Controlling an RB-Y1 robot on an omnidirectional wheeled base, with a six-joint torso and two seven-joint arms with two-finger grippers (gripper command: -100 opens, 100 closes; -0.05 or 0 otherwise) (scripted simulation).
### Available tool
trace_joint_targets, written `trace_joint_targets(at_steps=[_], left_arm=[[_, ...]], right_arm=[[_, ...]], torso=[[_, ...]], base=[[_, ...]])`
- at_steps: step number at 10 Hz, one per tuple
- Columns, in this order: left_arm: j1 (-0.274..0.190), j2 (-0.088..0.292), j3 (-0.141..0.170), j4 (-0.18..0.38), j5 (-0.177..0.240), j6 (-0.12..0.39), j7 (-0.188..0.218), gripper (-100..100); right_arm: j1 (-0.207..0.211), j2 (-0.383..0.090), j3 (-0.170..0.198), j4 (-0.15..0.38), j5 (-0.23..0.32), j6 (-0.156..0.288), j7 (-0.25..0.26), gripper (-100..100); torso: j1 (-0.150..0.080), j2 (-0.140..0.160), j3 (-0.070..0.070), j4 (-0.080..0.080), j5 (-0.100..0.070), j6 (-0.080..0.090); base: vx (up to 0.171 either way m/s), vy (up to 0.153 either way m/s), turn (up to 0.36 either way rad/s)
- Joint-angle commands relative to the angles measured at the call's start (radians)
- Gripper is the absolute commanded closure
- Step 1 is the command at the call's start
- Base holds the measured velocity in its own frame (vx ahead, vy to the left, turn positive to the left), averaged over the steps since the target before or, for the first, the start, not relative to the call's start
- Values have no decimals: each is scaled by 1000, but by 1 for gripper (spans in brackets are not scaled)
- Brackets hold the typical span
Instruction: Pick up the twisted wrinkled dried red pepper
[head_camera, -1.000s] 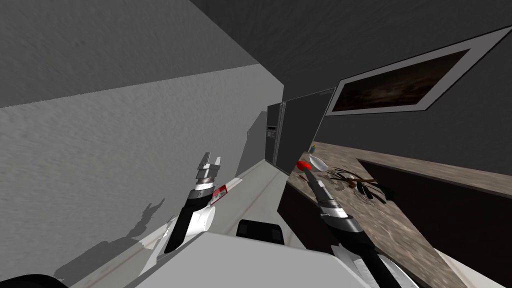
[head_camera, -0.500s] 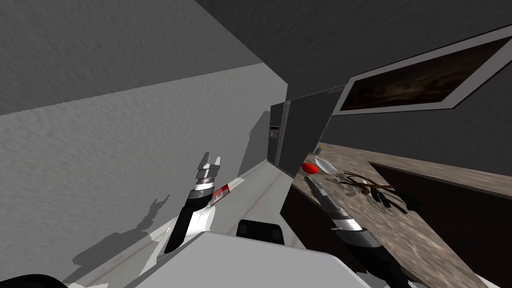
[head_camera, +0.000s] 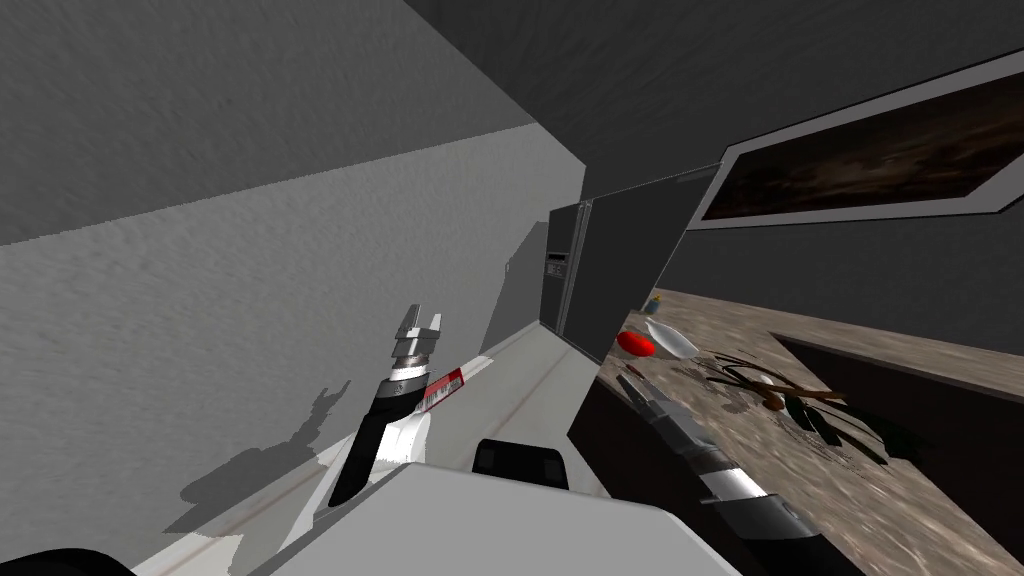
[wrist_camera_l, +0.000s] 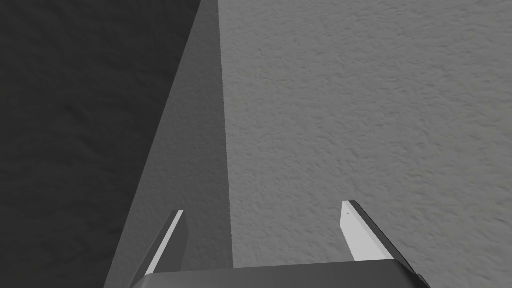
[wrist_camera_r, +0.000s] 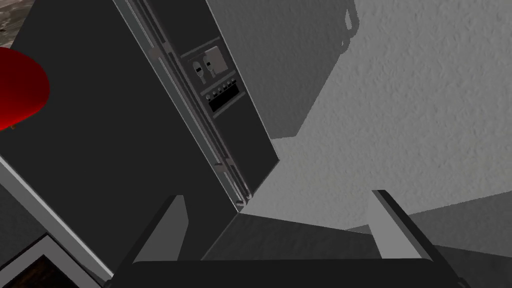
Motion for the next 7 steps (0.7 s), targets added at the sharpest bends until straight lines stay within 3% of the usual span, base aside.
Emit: trace_joint_targets(at_steps=[1,6,7], left_arm=[[0,0,0,0,0,0,0,0],[0,0,0,0,0,0,0,0],[0,0,0,0,0,0,0,0]], right_arm=[[29,-27,-13,7,3,2,11,-100],[167,-208,-66,94,49,53,57,-100],[167,-215,-66,94,49,53,57,-100]], torso=[[0,0,0,0,0,0],[-1,-2,-1,0,0,0],[-2,-3,-2,-1,0,0]], base=[[37,29,27],[65,27,111],[69,6,38]])
